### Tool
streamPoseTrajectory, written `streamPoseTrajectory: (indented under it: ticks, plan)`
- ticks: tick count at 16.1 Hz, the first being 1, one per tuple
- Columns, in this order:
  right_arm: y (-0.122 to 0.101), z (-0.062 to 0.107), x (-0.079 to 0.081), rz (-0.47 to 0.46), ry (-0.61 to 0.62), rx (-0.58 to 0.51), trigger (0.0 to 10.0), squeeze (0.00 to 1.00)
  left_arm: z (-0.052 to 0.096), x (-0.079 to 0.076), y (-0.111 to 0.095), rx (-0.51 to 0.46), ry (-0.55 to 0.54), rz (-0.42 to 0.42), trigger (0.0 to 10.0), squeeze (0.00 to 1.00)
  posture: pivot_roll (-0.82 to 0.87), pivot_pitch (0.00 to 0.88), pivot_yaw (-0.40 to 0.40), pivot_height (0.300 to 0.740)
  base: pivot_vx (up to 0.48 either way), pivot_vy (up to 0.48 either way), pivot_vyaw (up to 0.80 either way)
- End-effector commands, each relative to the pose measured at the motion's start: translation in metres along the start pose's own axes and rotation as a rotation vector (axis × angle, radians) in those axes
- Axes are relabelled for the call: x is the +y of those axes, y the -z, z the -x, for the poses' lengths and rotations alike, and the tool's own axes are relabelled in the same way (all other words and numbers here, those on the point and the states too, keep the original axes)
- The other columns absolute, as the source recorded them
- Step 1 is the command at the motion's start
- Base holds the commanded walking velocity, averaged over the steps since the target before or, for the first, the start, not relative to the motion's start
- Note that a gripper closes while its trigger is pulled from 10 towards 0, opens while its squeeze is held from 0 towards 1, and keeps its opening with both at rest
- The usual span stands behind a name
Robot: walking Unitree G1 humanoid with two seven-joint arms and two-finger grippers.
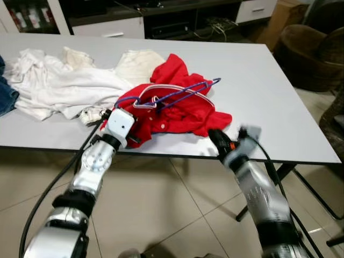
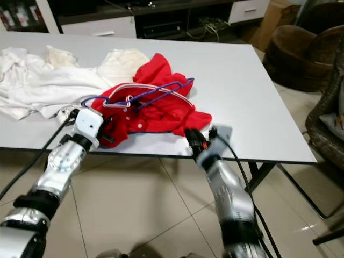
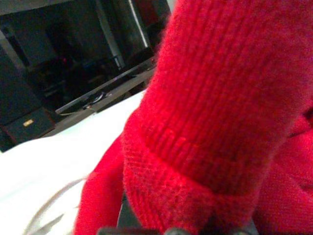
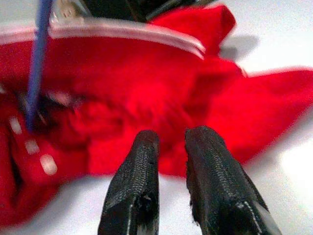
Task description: Hang hanger
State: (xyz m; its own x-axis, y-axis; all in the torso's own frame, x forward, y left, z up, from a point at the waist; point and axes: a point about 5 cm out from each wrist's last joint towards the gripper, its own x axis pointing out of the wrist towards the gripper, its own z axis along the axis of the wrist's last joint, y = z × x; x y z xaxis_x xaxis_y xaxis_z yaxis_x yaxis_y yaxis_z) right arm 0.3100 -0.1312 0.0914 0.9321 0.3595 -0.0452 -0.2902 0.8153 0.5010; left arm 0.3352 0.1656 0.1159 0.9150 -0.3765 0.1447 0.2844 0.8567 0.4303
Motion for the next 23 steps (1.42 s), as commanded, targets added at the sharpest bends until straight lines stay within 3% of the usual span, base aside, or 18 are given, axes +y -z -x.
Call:
streamPoseTrajectory:
  ticks: [1,4,5,6,8,9,12,16,19,20,22,23]
  plan:
    - [0.002,-0.002,-0.001,-0.037,0.017,0.009,10.0,0.0,0.002,-0.002,0.001,0.001,-0.007,0.012,10.0,0.0,0.07,0.028,-0.026,0.74,0.0,0.0,0.0]
    - [0.003,-0.013,-0.006,-0.053,0.059,0.039,10.0,0.0,0.002,-0.007,0.0,-0.013,-0.004,0.028,10.0,0.0,0.07,0.028,-0.035,0.74,0.0,0.0,0.0]
    - [0.002,-0.015,-0.005,-0.031,0.046,0.042,10.0,0.52,0.002,-0.009,-0.001,-0.02,0.011,0.023,10.0,0.0,0.07,0.028,-0.035,0.74,0.0,0.0,0.0]
    - [0.0,-0.016,-0.004,-0.013,0.033,0.044,10.0,0.68,0.003,-0.01,-0.003,-0.027,0.024,0.019,10.0,0.0,0.08,0.026,-0.037,0.74,0.0,0.0,0.0]
    - [-0.006,-0.015,-0.008,0.116,-0.001,0.06,10.0,0.5,0.006,-0.014,-0.005,-0.05,0.096,-0.005,10.0,0.0,0.08,0.026,-0.039,0.74,0.0,0.0,0.0]
    - [-0.007,-0.01,-0.014,0.173,-0.012,0.073,10.0,0.0,0.006,-0.015,-0.006,-0.056,0.128,-0.023,10.0,0.0,0.08,0.028,-0.037,0.74,0.0,0.0,0.0]
    - [-0.015,0.006,-0.029,0.311,-0.029,0.092,10.0,0.0,0.006,-0.012,-0.009,-0.071,0.196,-0.049,10.0,0.0,0.07,0.028,-0.025,0.74,0.0,0.0,0.0]
    - [-0.017,0.023,-0.028,0.467,-0.117,0.096,10.0,0.0,0.006,-0.012,-0.009,-0.073,0.278,-0.078,10.0,0.0,0.06,0.022,-0.009,0.74,0.0,0.0,0.0]
    - [-0.008,0.024,-0.03,0.411,-0.072,0.118,10.0,0.0,0.003,-0.009,-0.01,-0.072,0.281,-0.082,10.0,0.0,0.06,0.018,0.0,0.74,0.0,0.0,0.0]
    - [-0.003,0.021,-0.027,0.35,-0.045,0.114,10.0,1.0,0.001,-0.006,-0.012,-0.077,0.265,-0.082,10.0,0.0,0.07,0.016,0.003,0.74,0.0,0.0,0.0]
    - [-0.002,0.014,-0.022,0.267,-0.036,0.083,10.0,1.0,0.0,-0.002,-0.014,-0.086,0.238,-0.081,10.0,0.0,0.07,0.016,0.003,0.74,0.0,0.0,0.0]
    - [-0.004,0.006,-0.02,0.157,0.004,0.057,10.0,1.0,-0.001,0.003,-0.016,-0.095,0.21,-0.087,10.0,0.0,0.07,0.016,0.003,0.74,0.0,0.0,0.0]
